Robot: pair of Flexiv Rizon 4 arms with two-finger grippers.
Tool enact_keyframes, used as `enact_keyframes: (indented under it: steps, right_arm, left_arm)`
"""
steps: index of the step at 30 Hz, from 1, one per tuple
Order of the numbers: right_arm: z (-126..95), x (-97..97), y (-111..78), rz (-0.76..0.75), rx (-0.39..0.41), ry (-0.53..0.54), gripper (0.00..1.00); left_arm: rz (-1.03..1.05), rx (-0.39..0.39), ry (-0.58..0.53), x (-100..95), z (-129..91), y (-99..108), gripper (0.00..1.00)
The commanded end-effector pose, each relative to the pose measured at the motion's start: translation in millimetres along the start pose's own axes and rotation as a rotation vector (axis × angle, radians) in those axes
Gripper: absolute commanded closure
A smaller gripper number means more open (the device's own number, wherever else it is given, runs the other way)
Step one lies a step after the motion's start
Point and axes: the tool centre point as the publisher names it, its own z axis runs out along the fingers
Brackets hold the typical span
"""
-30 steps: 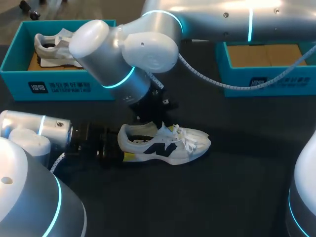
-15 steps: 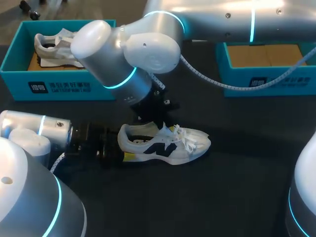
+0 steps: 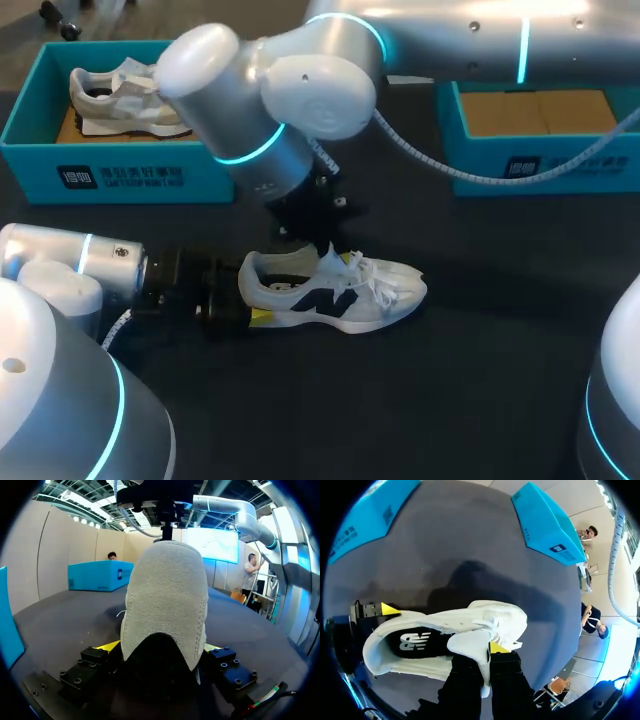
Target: Take the shoe out of the shoebox, open the shoe tongue, remove and reinsert the insole, then place the shoe into the shoebox
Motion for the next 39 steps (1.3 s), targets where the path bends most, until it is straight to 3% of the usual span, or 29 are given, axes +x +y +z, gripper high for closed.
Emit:
enact_keyframes:
  steps: [1, 19, 21, 23, 39]
  right_arm:
    - [3, -15.2, -1.6, 0.821, 0.008, 0.065, 1.00]
    - [9, -38.7, -4.8, 0.861, 0.059, 0.231, 1.00]
    - [9, -41.1, -5.7, 0.864, 0.061, 0.248, 0.88]
    - [9, -43.0, -6.8, 0.866, 0.062, 0.260, 0.67]
    - [27, -62.0, -11.0, 0.957, 0.090, 0.246, 0.62]
  left_arm:
    - [0.000, 0.000, -0.003, 1.0, 0, 1, 1.00]
    - [0.000, 0.000, -0.003, 1.0, 0, 1, 1.00]
    - [0.000, 0.000, -0.003, 1.0, 0, 1, 1.00]
    - [0.000, 0.000, -0.003, 1.0, 0, 1, 1.00]
    - [0.000, 0.000, -0.003, 1.0, 0, 1, 1.00]
